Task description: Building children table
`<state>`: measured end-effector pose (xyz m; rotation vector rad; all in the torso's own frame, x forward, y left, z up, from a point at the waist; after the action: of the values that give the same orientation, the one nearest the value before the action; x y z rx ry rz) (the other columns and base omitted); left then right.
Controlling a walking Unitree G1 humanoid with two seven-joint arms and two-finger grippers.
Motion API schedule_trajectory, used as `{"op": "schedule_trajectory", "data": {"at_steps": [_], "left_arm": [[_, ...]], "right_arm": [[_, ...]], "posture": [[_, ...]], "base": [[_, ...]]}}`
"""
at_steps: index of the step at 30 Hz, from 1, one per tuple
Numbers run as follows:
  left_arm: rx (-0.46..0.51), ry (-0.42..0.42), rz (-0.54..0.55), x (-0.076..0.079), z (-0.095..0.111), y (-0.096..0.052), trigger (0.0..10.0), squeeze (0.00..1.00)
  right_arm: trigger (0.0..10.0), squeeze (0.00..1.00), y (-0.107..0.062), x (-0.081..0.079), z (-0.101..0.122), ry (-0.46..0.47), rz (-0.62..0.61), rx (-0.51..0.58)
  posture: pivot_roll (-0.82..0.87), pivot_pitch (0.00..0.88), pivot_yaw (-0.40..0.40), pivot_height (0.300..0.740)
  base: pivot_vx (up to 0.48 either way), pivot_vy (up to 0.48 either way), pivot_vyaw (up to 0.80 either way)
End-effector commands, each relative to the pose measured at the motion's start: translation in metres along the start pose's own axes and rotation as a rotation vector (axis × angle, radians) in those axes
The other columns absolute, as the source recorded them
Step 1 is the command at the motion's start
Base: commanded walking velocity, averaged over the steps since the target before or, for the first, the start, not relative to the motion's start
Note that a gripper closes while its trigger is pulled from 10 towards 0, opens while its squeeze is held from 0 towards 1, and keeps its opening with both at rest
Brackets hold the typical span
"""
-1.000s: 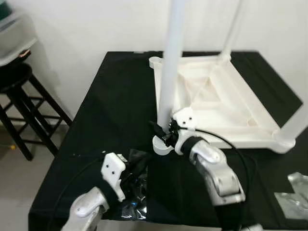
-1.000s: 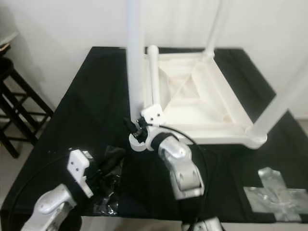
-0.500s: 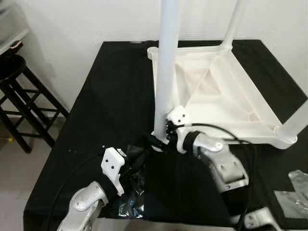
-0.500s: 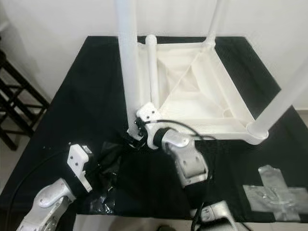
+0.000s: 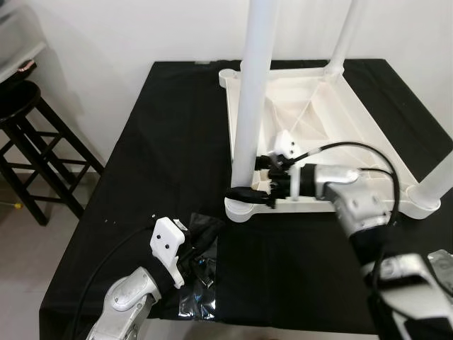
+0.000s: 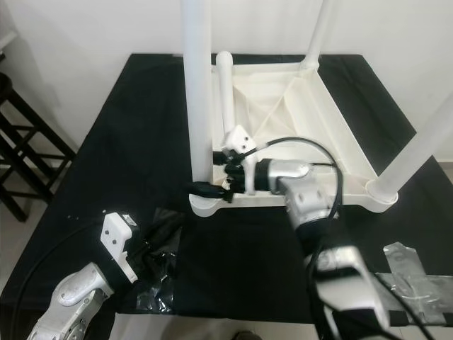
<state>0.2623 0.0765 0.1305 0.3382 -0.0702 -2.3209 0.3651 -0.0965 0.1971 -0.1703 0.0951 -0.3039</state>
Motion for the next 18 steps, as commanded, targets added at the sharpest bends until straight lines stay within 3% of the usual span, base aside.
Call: {"op": "schedule_trajectory", "data": {"at_steps": [1, 6, 12, 14, 16, 17, 18], "left_arm": [[-0.018, -0.001, -0.004, 0.003, -0.004, -0.001, 10.0, 0.0], [-0.018, 0.0, -0.003, 0.003, -0.004, -0.002, 10.0, 0.0], [-0.018, -0.001, -0.004, 0.003, -0.003, -0.003, 10.0, 0.0], [-0.017, -0.002, -0.005, 0.002, -0.003, -0.004, 10.0, 0.0], [-0.017, -0.002, -0.005, 0.002, -0.003, -0.004, 10.0, 0.0], [-0.016, -0.002, -0.005, 0.002, -0.003, -0.004, 10.0, 0.0], [-0.016, -0.002, -0.005, 0.002, -0.003, -0.004, 10.0, 0.0]], "right_arm": [[0.0, 0.0, 0.001, -0.002, -0.001, 0.011, 0.04, 0.01], [0.0, 0.0, -0.002, -0.002, -0.005, 0.011, 0.054, 0.008], [0.0, 0.0, -0.006, -0.003, -0.017, 0.005, -0.013, 0.01], [0.0, 0.0, -0.007, 0.006, -0.033, 0.024, -0.21, 0.013], [0.0, 0.0, -0.007, 0.006, -0.033, 0.024, -0.21, 0.013], [0.0, 0.0, -0.003, 0.015, -0.044, 0.087, -0.396, 0.041], [0.0, 0.0, -0.003, 0.015, -0.044, 0.087, -0.396, 0.041]], "posture": [[0.02, 0.122, -0.007, 0.74], [0.02, 0.125, -0.006, 0.74], [0.02, 0.136, 0.002, 0.74], [0.01, 0.142, 0.0, 0.74], [0.01, 0.142, 0.0, 0.74], [0.0, 0.145, 0.0, 0.74], [0.0, 0.145, 0.0, 0.74]], "base": [[0.0, 0.0, 0.0], [0.0, 0.0, 0.0], [0.0, 0.0, 0.0], [0.0, 0.0, 0.0], [0.0, 0.0, 0.0], [0.0, 0.0, 0.0], [0.0, 0.0, 0.0]]}}
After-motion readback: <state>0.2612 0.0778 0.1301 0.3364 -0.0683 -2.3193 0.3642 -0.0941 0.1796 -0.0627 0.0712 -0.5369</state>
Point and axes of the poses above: a point about 5 cm out from each wrist's last joint towards the gripper, its own y axis pointing out of the wrist towards the gripper, its own z axis along the axis of the wrist's last joint, x = y × z, the point moved 5 cm from there along y, pointing out of the wrist towards the gripper, and after that the axes turned 9 degrees about y, right-handed, at the moved point
